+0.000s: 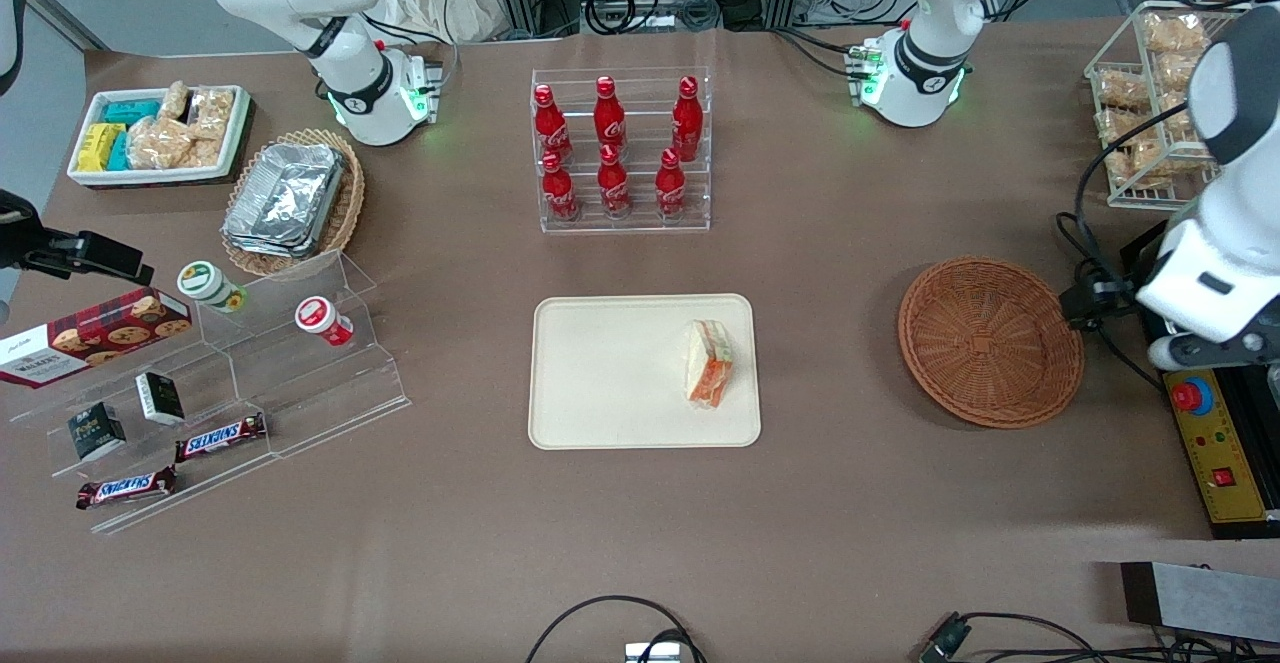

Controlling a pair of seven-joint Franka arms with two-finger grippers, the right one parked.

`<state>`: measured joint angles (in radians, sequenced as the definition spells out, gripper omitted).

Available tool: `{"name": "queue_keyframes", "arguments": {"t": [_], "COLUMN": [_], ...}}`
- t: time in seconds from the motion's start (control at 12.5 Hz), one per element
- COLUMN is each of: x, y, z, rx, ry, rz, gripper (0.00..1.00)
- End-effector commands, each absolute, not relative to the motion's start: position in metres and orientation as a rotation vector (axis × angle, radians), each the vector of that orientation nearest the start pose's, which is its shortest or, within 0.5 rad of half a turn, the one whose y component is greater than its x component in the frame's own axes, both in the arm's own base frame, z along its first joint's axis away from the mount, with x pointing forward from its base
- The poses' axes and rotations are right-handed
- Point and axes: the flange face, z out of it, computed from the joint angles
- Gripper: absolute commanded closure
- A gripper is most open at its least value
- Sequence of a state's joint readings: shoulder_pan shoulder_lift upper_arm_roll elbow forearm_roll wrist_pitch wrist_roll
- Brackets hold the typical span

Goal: Place sandwich from basket to tray

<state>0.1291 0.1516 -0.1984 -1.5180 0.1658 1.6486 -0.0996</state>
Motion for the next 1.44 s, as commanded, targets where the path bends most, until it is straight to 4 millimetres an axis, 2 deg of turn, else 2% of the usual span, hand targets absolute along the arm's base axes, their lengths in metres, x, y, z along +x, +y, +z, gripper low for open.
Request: {"name": "queue_keyframes", "arguments": {"t": [0.0,0.16,0.32,0.56,0.8,0.88,1.04,1.36], "x": [0.574,0.556,0.544,0.523,0.524,0.525,0.528,0.525], "y": [0.001,0.015,0.015,0.007,0.007,-0.006,-0.009,0.004], "z": [0.587,0.602,0.616,0.649,0.678,0.683,0.689,0.695], "rx": [-3.006,-3.028,-3.023,-3.054,-3.061,-3.058,-3.062,-3.073], "ry": [0.067,0.079,0.113,0.117,0.112,0.148,0.146,0.121], "rz": [-0.002,-0.032,-0.061,-0.139,-0.208,-0.226,-0.250,-0.255], "gripper": [0.00,0.00,0.00,0.00,0.00,0.00,0.00,0.00]}}
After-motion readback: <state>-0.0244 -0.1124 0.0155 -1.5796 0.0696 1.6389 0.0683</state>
